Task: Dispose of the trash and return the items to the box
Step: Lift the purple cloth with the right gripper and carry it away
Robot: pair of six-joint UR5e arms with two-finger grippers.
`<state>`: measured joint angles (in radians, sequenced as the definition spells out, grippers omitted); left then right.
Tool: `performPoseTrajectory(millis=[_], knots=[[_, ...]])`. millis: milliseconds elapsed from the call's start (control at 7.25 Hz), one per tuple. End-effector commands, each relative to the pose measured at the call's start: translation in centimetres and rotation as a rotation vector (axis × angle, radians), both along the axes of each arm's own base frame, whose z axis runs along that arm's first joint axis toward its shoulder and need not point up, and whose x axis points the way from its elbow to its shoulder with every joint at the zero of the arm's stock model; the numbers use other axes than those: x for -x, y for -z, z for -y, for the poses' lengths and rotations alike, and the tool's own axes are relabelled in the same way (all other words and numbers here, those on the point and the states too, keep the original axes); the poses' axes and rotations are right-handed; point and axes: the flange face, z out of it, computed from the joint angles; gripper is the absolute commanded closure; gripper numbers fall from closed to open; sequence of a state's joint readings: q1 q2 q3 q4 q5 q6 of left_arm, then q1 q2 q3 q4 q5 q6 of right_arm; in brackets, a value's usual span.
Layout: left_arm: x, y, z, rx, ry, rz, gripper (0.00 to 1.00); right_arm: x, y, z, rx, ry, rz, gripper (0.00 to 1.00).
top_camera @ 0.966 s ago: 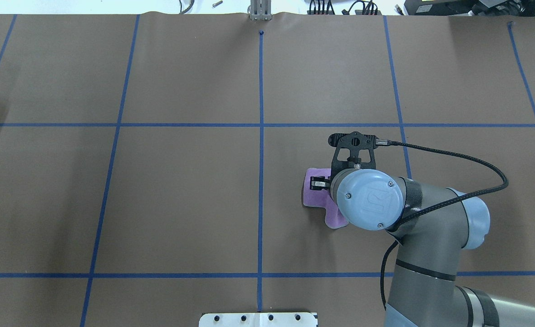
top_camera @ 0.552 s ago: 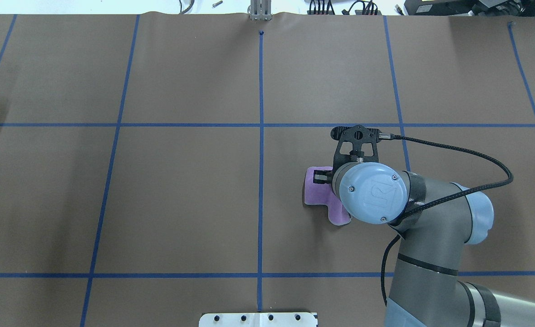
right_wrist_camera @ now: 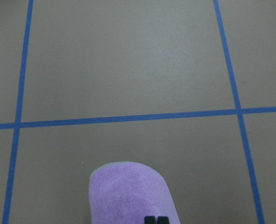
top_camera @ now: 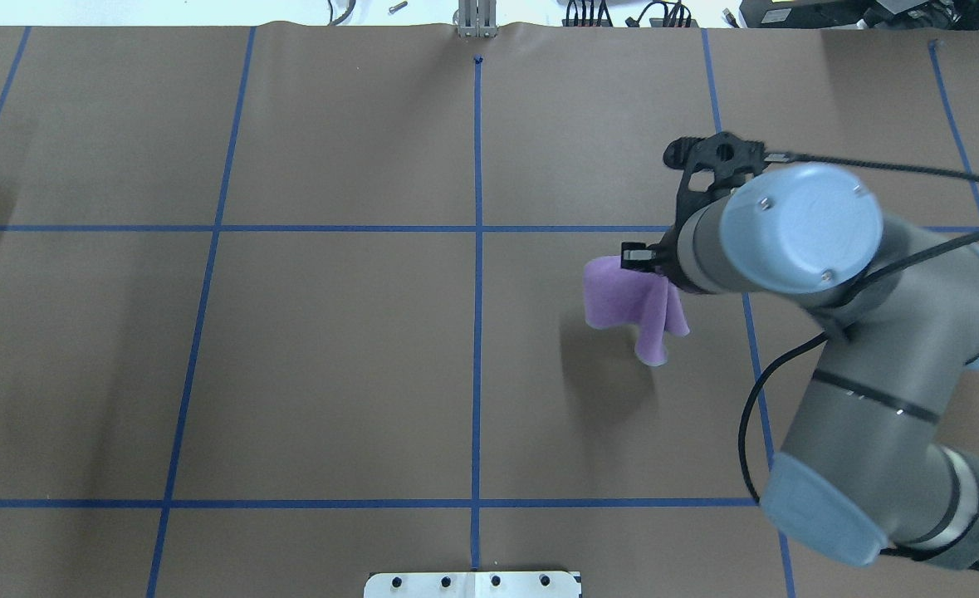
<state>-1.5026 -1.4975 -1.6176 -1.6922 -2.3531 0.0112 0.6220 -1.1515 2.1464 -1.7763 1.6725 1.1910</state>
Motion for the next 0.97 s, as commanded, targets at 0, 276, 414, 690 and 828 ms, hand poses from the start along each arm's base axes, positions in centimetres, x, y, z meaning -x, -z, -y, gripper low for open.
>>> performPoseTrajectory(millis=[0,276,414,690,828], knots=[[0.3,-0.3,-0.1,0.008,0.006,0.000,0.01,-11.7,-0.6,3.6,-0.004,0.119,0.003,1.00],[0.3,-0.7,-0.2,0.015,0.007,-0.007,0.01,-23.1,-7.3,5.3,-0.026,0.238,-0.021,1.00],[0.3,-0.8,-0.1,0.020,0.007,-0.005,0.01,-29.2,-11.7,4.9,-0.039,0.279,-0.041,1.00],[0.3,-0.4,0.1,0.011,0.006,-0.007,0.01,-39.4,-21.3,4.1,-0.044,0.336,-0.060,1.00],[0.3,-0.3,0.2,0.008,0.006,-0.007,0.01,-44.1,-26.8,4.7,-0.062,0.383,-0.053,1.00]])
